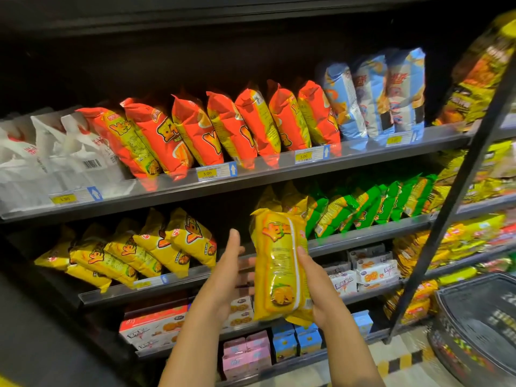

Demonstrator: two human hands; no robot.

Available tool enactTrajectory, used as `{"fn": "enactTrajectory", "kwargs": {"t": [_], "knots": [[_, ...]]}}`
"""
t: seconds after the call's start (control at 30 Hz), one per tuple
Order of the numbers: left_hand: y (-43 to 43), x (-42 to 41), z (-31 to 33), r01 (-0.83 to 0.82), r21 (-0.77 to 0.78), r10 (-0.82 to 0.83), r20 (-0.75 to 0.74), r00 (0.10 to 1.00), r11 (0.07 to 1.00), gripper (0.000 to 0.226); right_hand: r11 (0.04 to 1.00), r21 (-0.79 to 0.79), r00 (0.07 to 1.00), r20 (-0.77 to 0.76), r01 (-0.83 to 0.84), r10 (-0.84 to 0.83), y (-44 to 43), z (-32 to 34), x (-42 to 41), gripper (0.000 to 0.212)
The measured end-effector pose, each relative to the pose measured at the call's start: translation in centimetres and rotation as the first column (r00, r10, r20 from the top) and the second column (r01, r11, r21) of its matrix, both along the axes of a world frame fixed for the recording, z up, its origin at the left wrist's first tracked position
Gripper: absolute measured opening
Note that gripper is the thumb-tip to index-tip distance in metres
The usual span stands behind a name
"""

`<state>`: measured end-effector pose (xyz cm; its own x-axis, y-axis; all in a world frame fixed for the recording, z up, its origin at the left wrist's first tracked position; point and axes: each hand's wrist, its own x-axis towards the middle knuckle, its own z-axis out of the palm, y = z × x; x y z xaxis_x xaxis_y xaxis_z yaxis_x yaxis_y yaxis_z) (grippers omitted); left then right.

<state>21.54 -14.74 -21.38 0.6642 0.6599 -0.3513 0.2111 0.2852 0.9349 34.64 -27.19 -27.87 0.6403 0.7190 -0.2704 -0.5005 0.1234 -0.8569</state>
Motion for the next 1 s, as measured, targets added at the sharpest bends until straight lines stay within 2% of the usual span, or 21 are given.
{"fn": "enactTrajectory", "kwargs": {"t": [0.07,0.17,0.23,0.4,0.5,0.57,0.6,0.7,0.8,0.9,1.0], "knots": [[0.6,-0.3,0.4,-0.083,-0.117,0.091,0.070,0.993,0.990,0.087,0.999,0.042,0.988,-0.153,-0.003,0.009,-0.2,-0.6,0.3,0.070],[1.1,-0.3,1.0,-0.097,-0.177,0.117,0.104,0.988,0.979,0.086,0.997,0.083,0.980,-0.197,-0.012,0.028,-0.3,-0.7,0.6,0.086],[1.1,-0.2,1.3,-0.091,-0.179,0.111,0.107,0.988,0.980,0.081,0.998,0.061,0.990,-0.138,-0.009,0.017,-0.3,-0.5,0.7,0.086],[-0.1,0.3,1.9,0.036,-0.018,-0.036,0.019,0.999,0.999,0.052,0.999,-0.051,0.980,0.199,-0.014,0.024,0.1,1.3,0.1,0.050],[-1.0,0.8,1.7,0.139,0.072,-0.135,-0.061,0.989,0.988,0.060,0.992,-0.126,0.934,0.351,-0.021,0.064,0.5,2.8,-0.6,0.057],[-0.6,1.3,0.6,0.123,0.153,-0.110,-0.090,0.990,0.981,0.085,0.983,-0.163,0.921,0.363,-0.083,0.138,0.5,3.4,-0.6,0.064],[-0.4,1.2,0.2,0.086,0.164,-0.074,-0.080,0.994,0.983,0.090,0.980,-0.163,0.917,0.363,-0.111,0.164,0.3,3.9,-0.5,0.064],[-0.7,0.4,-0.1,0.003,-0.079,0.001,0.052,0.999,0.997,0.068,0.989,-0.082,0.948,0.287,-0.120,0.139,-1.0,5.4,0.4,0.072],[-0.5,-0.2,-0.9,-0.005,-0.237,0.050,0.181,0.982,0.971,0.067,0.995,0.023,0.966,0.243,-0.097,0.088,-1.8,6.3,0.8,0.076],[-0.4,-0.1,-1.3,-0.016,-0.209,0.061,0.211,0.976,0.978,0.068,0.995,-0.022,0.951,0.291,-0.102,0.104,-1.8,6.6,0.2,0.072],[-0.6,0.0,-1.1,-0.045,-0.069,0.057,0.181,0.982,0.997,0.062,0.985,-0.108,0.899,0.405,-0.136,0.169,-2.0,6.7,-0.3,0.055]]}}
